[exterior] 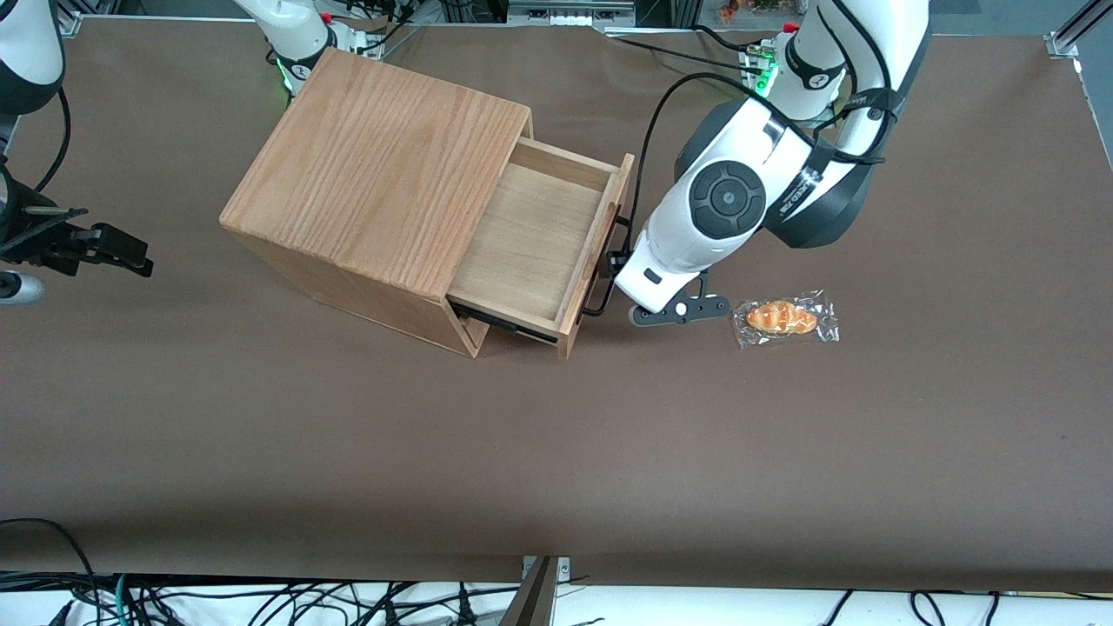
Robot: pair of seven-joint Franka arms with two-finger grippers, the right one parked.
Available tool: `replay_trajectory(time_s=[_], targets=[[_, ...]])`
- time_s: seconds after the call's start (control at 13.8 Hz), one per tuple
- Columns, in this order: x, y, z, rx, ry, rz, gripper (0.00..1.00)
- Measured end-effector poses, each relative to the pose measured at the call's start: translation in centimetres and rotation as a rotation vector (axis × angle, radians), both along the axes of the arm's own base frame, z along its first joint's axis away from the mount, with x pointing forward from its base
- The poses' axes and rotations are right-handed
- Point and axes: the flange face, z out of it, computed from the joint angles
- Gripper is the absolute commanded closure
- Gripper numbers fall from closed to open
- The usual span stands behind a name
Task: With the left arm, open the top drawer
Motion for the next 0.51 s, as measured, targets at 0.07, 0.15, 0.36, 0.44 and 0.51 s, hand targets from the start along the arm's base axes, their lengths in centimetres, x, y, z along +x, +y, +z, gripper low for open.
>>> replay_trajectory(time_s=[0.07,0.15,0.36,0.44,0.51], targets=[[-0.2,0.1,0.7,0.000,-0.005,-0.001,0.00],[-0.4,0.4,1.3,0.005,-0.001,-0.001,0.00],[0.2,2.9,2.8,0.026,0.011,0.027,0.00],[0.8,4.4,3.3,0.029,0.006,0.047,0.00],[1.5,5.9,3.8,0.030,0.002,0.068,0.00]])
